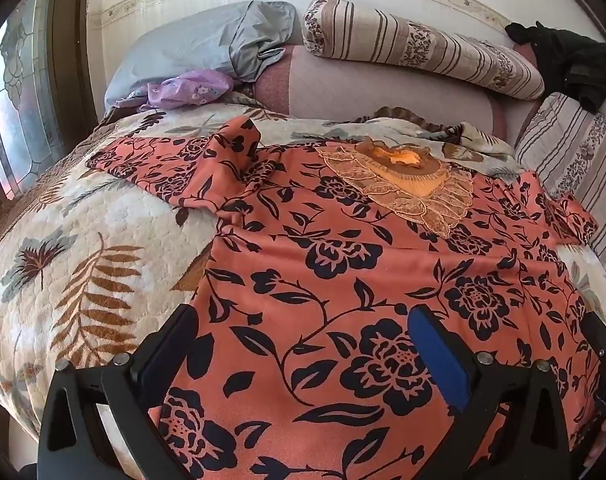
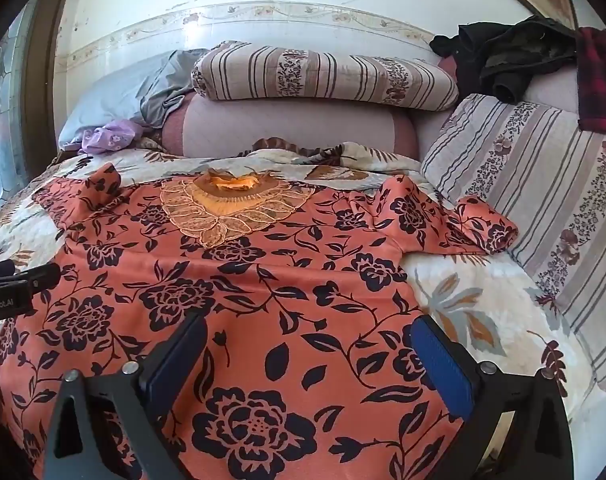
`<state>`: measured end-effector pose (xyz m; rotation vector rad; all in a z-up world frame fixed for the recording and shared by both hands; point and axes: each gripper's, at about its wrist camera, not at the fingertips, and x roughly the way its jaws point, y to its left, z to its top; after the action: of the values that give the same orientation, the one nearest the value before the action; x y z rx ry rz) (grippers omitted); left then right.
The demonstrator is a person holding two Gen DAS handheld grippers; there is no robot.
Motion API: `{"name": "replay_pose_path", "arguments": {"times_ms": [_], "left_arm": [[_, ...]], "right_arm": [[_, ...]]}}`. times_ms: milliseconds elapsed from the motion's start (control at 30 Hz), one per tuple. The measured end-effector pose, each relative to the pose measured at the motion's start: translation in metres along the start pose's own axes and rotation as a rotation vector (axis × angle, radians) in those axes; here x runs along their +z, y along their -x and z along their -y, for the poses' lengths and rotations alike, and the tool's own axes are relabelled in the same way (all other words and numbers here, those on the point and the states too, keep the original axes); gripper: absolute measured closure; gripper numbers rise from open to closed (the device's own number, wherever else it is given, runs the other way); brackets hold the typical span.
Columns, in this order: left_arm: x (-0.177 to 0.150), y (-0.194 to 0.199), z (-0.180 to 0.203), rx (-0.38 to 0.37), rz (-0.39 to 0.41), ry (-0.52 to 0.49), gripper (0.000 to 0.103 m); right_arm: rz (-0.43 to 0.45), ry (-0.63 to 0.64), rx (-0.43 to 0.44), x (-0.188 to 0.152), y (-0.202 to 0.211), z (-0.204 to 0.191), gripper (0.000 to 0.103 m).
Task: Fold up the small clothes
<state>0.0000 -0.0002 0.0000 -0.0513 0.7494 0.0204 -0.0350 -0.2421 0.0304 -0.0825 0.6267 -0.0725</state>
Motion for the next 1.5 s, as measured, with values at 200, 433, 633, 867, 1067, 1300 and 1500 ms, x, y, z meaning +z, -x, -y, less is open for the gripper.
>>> {"name": "replay_pose_path", "arguments": {"times_ms": [200, 433, 633, 867, 1067, 1300, 1500], "left_arm": [[0.0005, 0.0001, 0.0001, 0.002, 0.002, 0.002, 0.000], [0.0006, 0.0002, 0.0001, 0.001, -0.001, 0.004, 0.000], [0.0004, 0.0002, 0.0006, 0.001, 0.000, 0.002, 0.000], [0.0006, 0.0023, 0.0037, 0.003, -0.002, 0.000, 0.000], [0.0003, 0.0021, 0.0035, 0.002, -0.002, -0.001, 0.000], [0.0004, 0.0026, 0.0031, 0.002, -0.003, -0.001, 0.000], [0.0003, 0.0026, 0.0031, 0.002, -0.002, -0.002, 0.000]], "right_arm": [[0.000, -0.004, -0.002, -0.0006, 0.0000, 0.0001, 0.000], [-0.001, -0.003, -0.001, -0.0008, -0.0005, 0.0003, 0.000], [-0.001, -0.004, 0.000, -0.0006, -0.0009, 0.0010, 0.000], [-0.002, -0.003, 0.000, -0.0007, -0.0010, 0.0011, 0.000], [0.000, -0.004, 0.001, -0.0006, -0.0013, 0.0014, 0.000], [-0.001, -0.004, 0.001, -0.0007, -0.0017, 0.0015, 0.000], [-0.001, -0.005, 0.001, -0.0010, -0.0021, 0.0016, 0.000]]}}
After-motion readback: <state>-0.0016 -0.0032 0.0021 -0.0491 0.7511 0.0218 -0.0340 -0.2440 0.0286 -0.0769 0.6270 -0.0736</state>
